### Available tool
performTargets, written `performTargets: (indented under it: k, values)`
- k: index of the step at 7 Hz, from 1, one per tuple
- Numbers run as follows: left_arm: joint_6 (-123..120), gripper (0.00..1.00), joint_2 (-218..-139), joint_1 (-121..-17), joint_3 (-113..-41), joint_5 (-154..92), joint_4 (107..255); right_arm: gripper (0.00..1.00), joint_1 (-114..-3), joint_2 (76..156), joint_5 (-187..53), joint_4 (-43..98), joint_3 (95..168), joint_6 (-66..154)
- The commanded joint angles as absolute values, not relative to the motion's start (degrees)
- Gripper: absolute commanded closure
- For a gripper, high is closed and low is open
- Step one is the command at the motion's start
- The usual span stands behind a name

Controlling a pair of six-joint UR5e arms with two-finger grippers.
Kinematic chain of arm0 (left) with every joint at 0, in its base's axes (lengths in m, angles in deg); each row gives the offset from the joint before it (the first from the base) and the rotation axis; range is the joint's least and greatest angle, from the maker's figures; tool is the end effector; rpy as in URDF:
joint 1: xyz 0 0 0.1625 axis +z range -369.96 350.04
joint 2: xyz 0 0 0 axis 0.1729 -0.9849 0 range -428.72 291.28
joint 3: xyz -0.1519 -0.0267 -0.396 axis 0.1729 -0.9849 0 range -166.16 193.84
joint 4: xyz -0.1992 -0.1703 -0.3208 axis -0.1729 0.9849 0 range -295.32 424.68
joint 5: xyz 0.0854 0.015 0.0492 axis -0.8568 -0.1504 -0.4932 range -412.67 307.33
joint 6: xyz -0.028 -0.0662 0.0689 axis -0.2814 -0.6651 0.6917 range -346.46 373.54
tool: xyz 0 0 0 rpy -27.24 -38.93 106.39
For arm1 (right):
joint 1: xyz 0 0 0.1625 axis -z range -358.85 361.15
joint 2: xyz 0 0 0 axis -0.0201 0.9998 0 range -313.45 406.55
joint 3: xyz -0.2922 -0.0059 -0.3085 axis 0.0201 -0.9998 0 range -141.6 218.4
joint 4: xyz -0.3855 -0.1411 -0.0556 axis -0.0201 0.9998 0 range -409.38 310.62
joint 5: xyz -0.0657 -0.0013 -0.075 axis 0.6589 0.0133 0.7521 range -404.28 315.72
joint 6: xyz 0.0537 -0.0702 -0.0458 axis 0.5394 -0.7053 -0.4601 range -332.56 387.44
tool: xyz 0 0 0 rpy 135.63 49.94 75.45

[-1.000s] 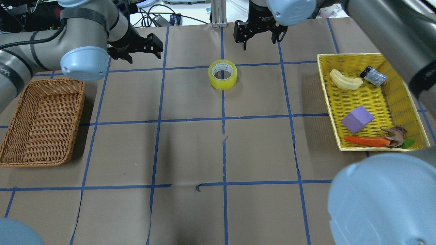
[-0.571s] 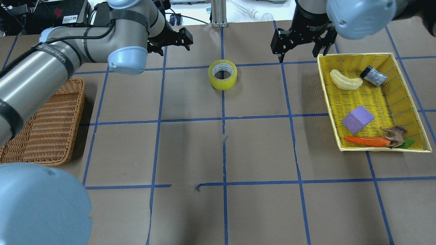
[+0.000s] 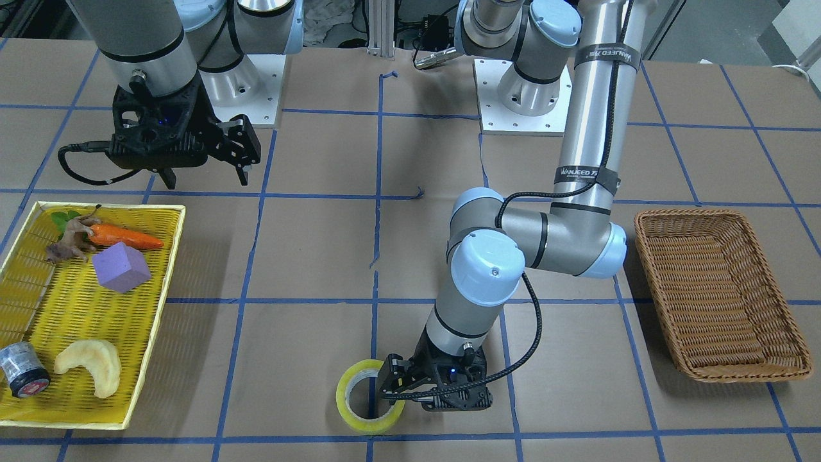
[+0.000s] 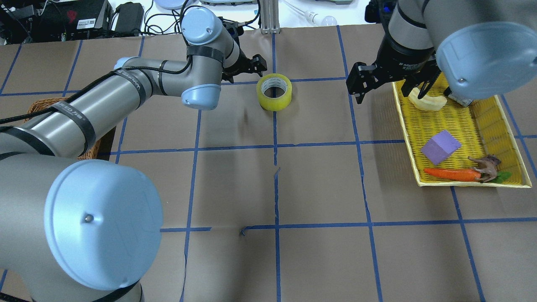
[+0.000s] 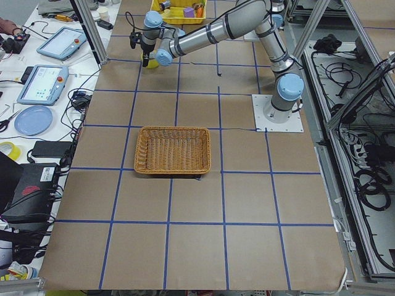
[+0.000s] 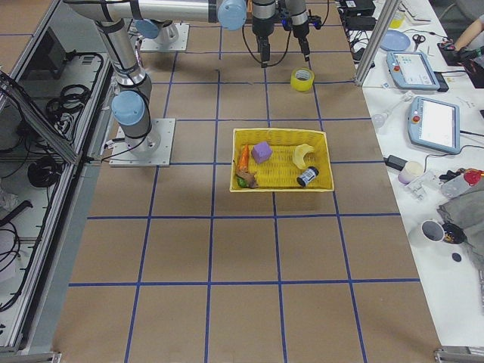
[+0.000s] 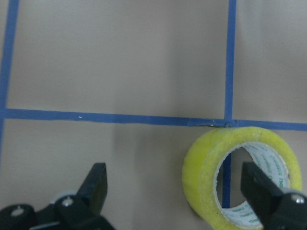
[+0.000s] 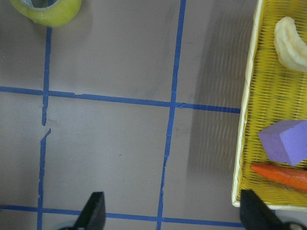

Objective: Transfer tape with both arms
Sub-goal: 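Lower the left gripper onto the tape roll rim and close it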

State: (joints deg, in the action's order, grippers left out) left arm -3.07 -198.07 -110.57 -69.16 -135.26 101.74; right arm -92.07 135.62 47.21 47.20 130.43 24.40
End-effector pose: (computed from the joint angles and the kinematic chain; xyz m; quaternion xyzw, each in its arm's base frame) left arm -0.2779 -0.6895 0.2239 0.0398 -0.9811 0.1583 0.1037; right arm 0.1589 -0.4962 0.4741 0.0542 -0.9979 0.0316 0.0129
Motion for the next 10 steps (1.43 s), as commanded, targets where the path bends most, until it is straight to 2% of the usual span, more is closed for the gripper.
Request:
performTargets:
  k: [1, 2, 3, 4, 5, 6, 8, 10]
  values:
    - [-3.9, 0.0, -199.8, -111.5, -69.0, -135.1, 101.3, 0.0, -92.0, 135.1, 47.2, 45.8, 128.8, 24.5]
    - [-4.0, 0.0, -200.6, -112.3, -69.0, -135.0, 101.2, 0.0, -92.1, 135.1, 47.0, 45.9, 128.8, 24.5]
    - [-3.9, 0.1, -201.3, -112.6, -69.0, -135.1, 101.3, 0.0, -92.1, 135.0, 47.0, 45.9, 128.9, 24.6]
    - [-3.9, 0.38, -201.6, -112.6, -68.9, -135.0, 101.4, 0.0, -92.2, 135.0, 47.0, 46.0, 128.9, 24.5]
    - [-3.4, 0.92, -201.4, -112.6, -68.8, -135.0, 101.5, 0.0, -92.1, 134.8, 47.0, 46.1, 128.9, 24.5]
    - [-2.8, 1.0, -201.2, -112.6, -68.8, -135.1, 101.5, 0.0, -92.1, 134.8, 47.0, 46.2, 128.9, 24.5]
    - [-2.9, 1.0, -198.7, -112.4, -66.7, -135.8, 106.1, 0.0, -92.1, 134.8, 47.0, 46.2, 128.9, 24.5]
    - [-0.2, 1.0, -194.4, -107.5, -60.4, -136.3, 122.4, 0.0, -92.1, 134.8, 47.0, 46.2, 128.9, 24.5]
